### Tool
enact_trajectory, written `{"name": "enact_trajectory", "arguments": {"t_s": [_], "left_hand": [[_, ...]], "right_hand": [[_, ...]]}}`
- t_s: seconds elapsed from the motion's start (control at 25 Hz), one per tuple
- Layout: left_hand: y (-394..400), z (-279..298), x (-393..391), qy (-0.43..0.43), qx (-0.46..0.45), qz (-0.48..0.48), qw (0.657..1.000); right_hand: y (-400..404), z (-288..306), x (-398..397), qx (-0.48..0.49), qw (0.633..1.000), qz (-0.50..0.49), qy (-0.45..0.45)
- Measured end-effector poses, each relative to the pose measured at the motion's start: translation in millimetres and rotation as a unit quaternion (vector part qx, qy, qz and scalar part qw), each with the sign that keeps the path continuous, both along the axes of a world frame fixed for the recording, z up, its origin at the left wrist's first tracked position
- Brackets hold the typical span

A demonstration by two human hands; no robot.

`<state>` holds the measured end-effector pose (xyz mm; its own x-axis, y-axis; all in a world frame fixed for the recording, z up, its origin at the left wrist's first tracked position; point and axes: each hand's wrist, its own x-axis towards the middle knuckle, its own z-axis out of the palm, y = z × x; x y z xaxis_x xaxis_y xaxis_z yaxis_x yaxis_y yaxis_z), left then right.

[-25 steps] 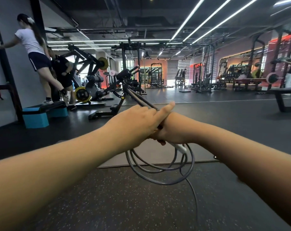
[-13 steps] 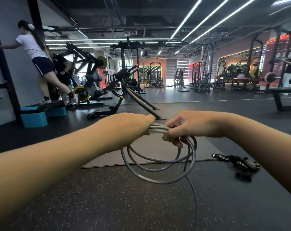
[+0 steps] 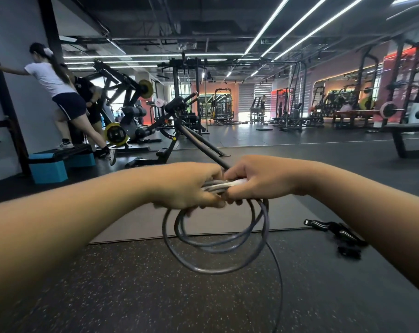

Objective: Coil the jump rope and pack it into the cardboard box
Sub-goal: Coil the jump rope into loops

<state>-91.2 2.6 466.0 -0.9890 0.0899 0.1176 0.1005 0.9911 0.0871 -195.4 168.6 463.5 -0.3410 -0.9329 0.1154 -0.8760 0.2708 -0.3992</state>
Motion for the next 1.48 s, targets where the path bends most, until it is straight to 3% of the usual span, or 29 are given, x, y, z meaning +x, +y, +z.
{"name": "enact_trajectory", "arguments": {"t_s": [0.16, 0.32, 0.44, 0.48, 0.56, 0.64, 0.76, 0.88, 1.0, 1.16, 1.24, 1.36, 1.48], "left_hand": [[-13, -9, 13, -0.035, -0.013, -0.031, 0.999], [-23, -6, 22, -0.046, -0.064, -0.009, 0.997], [-62, 1, 38, -0.066, -0.09, 0.058, 0.992], [-78, 0, 43, -0.069, -0.057, 0.086, 0.992], [-97, -6, 48, -0.052, 0.102, 0.12, 0.986], [-100, -13, 42, -0.018, 0.286, 0.115, 0.951], [-84, -18, 29, 0.069, 0.469, 0.084, 0.877], [-57, -19, 17, 0.146, 0.669, 0.048, 0.727], [-22, -23, -3, 0.236, 0.761, 0.048, 0.602], [14, -35, -25, 0.345, 0.796, 0.091, 0.489], [24, -43, -29, 0.375, 0.79, 0.134, 0.467], [31, -48, -31, 0.408, 0.757, 0.188, 0.474], [33, -49, -34, 0.426, 0.695, 0.243, 0.525]], "right_hand": [[23, 5, -12, 0.033, 0.983, -0.026, -0.178], [46, 1, -40, 0.05, 0.984, -0.068, -0.159], [78, -3, -65, 0.009, 0.976, -0.156, -0.15], [87, -5, -70, -0.013, 0.971, -0.182, -0.157], [95, -12, -77, -0.096, 0.953, -0.186, -0.217], [86, -20, -82, -0.204, 0.92, -0.153, -0.298], [65, -37, -81, -0.291, 0.851, -0.123, -0.42], [43, -64, -67, -0.307, 0.8, -0.082, -0.509], [4, -88, -28, -0.308, 0.795, -0.029, -0.523], [-48, -92, 15, -0.372, 0.77, 0.003, -0.518], [-62, -82, 30, -0.399, 0.749, -0.027, -0.529], [-71, -79, 44, -0.399, 0.749, -0.121, -0.515], [-75, -83, 56, -0.424, 0.713, -0.14, -0.54]]}}
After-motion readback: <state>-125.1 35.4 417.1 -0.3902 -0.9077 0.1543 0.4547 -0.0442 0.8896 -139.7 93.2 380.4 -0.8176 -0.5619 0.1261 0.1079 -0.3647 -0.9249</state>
